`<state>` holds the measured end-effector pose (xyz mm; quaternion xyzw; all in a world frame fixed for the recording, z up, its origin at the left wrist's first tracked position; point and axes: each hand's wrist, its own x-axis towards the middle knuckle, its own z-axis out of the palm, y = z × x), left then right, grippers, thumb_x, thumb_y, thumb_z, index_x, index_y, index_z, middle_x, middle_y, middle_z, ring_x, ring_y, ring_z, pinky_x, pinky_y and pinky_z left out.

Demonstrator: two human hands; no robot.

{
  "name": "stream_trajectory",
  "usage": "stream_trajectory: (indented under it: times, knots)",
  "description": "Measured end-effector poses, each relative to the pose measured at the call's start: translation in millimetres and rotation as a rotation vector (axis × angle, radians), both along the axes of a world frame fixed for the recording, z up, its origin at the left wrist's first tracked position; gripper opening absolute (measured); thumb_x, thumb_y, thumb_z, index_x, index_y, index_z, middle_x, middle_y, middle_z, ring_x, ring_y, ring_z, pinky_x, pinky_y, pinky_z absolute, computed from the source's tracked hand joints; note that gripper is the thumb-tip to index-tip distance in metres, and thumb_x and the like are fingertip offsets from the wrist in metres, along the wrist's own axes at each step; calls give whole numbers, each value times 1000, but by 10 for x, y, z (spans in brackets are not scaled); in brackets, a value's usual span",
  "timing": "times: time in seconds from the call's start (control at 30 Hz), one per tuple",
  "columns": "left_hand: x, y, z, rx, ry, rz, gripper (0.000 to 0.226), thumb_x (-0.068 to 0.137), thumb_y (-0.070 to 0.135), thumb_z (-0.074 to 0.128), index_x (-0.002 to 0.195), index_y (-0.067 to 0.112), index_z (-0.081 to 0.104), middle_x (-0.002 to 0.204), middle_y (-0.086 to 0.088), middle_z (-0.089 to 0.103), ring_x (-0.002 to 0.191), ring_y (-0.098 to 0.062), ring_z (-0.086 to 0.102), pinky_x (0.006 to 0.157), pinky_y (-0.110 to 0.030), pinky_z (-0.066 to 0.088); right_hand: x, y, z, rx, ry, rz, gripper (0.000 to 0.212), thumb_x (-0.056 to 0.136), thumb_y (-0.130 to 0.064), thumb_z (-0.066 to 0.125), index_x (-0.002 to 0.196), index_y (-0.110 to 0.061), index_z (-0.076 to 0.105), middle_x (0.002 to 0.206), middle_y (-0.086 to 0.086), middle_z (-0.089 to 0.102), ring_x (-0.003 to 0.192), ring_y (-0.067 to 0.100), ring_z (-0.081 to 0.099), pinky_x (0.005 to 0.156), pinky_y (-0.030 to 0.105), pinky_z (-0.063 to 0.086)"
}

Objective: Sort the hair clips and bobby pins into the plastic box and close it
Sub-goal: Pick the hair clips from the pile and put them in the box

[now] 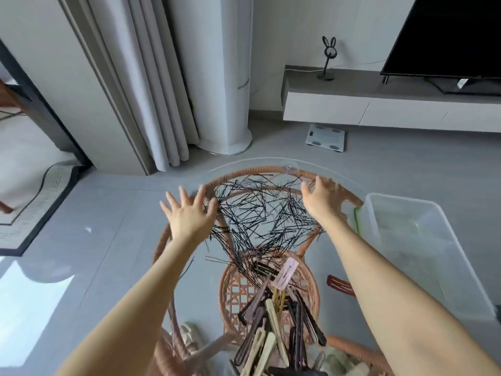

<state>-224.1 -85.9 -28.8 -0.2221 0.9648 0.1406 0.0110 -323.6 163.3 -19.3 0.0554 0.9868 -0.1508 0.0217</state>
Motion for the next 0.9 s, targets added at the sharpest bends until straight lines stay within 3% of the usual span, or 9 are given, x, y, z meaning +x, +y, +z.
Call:
stream_trajectory:
  times: [0.13, 0.27, 0.33, 0.4, 0.5, 0.57, 0.63, 0.77, 0.9]
  knots:
    - [-12, 269, -15, -13, 56, -166, 58, 94, 53, 17, 146, 29, 17, 157, -9, 9, 143, -41, -5, 116, -49, -7, 260, -231, -96, 27, -17, 181, 52, 99, -40, 17, 145, -17, 22, 156, 10, 12, 144, 31, 3, 115, 43, -2]
    - [26, 370, -37, 91, 122, -314, 62, 92, 53, 15, 146, 24, 22, 157, -4, 12, 145, -30, -5, 119, -44, -6, 682, -424, -84, -76, 14, 390, 49, 100, -34, 21, 145, -15, 22, 155, 6, 15, 144, 25, 6, 118, 36, 1]
    - [52, 363, 0, 249, 172, -334, 58, 94, 52, 23, 145, 24, 26, 156, -1, 14, 146, -22, -1, 120, -43, 1, 794, -461, -40, -198, 60, 440, 45, 99, -28, 30, 141, -12, 32, 151, 5, 28, 141, 22, 23, 118, 37, 14]
    - [71, 307, 74, 374, 267, -302, 53, 94, 47, 31, 142, 24, 32, 155, 3, 18, 145, -16, 5, 120, -40, 6, 776, -439, 53, -334, 168, 411, 39, 97, -23, 39, 134, -10, 45, 144, 6, 42, 119, 18, 51, 108, 41, 38]
    - [32, 95, 101, 302, 382, -153, 53, 93, 49, 30, 137, 21, 40, 152, 0, 27, 144, -19, 13, 119, -39, 4, 399, -375, 142, -355, 265, 318, 39, 96, -27, 41, 130, -10, 49, 143, 7, 45, 93, 15, 62, 83, 35, 54]
    - [-49, -46, 63, 214, 314, -76, 62, 87, 54, 22, 138, 22, 39, 153, -3, 26, 145, -24, 12, 119, -41, 2, 13, -379, 104, -287, 196, 274, 46, 96, -34, 36, 135, -11, 42, 150, 9, 33, 118, 20, 52, 94, 40, 48]
    - [-185, -94, 3, 181, 208, -76, 67, 86, 56, 18, 143, 22, 30, 155, -5, 19, 145, -27, 8, 119, -43, 1, -291, -468, 40, -212, 66, 235, 54, 96, -41, 31, 140, -10, 33, 153, 11, 24, 140, 27, 24, 113, 47, 26]
    - [-487, 30, -62, 70, 94, -251, 60, 95, 52, 14, 147, 23, 15, 157, -3, 8, 146, -22, -3, 118, -40, -7, -361, -755, -99, 1, -31, 325, 55, 98, -42, 19, 144, -13, 22, 156, 13, 11, 143, 34, 4, 118, 46, 1]
    - [-661, 161, -49, 92, 80, -403, 55, 98, 44, 15, 147, 21, 17, 156, 2, 12, 146, -16, -2, 119, -37, -7, -72, -801, -56, -87, -23, 515, 46, 100, -32, 21, 144, -17, 24, 156, 6, 10, 144, 26, -1, 115, 36, -8]
